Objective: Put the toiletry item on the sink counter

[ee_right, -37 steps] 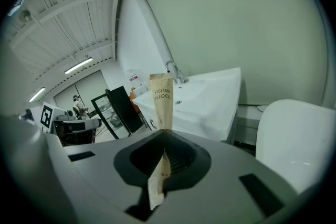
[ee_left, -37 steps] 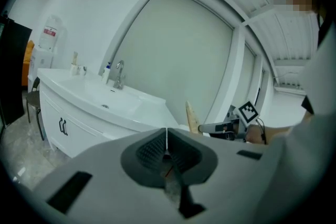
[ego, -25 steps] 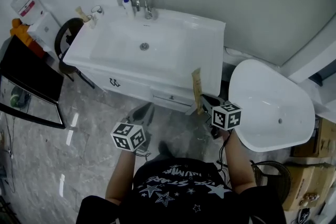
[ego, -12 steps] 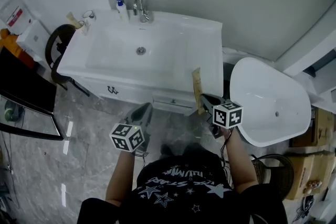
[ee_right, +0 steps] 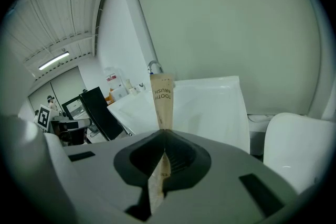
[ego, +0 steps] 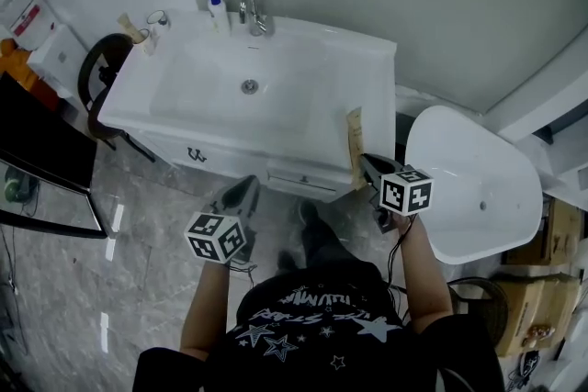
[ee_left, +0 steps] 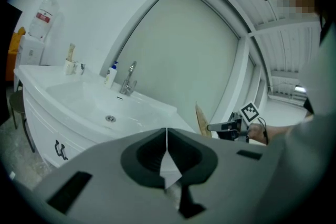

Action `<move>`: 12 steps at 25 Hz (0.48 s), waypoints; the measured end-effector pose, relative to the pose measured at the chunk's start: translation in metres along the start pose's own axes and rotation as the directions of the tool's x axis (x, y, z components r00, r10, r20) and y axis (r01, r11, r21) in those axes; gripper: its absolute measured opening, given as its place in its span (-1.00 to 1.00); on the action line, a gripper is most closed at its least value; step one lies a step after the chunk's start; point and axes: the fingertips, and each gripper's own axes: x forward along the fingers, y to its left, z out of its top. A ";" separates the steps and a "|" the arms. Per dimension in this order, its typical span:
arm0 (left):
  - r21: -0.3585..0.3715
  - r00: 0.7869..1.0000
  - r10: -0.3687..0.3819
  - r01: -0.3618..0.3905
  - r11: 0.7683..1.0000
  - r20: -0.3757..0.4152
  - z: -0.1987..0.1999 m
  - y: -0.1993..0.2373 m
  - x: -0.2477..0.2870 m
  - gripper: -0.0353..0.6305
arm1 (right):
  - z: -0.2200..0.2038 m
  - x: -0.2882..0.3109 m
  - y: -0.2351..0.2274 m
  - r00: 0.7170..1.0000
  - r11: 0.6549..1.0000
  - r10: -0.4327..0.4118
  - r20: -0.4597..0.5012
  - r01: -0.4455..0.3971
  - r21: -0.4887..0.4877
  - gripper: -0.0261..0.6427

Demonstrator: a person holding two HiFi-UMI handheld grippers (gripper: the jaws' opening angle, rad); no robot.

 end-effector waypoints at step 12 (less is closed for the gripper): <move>0.023 0.999 0.041 -0.041 0.999 -0.015 0.034 0.017 0.066 -0.83 | 0.052 0.055 -0.046 0.998 0.998 0.053 0.032 -0.054 0.022 -0.87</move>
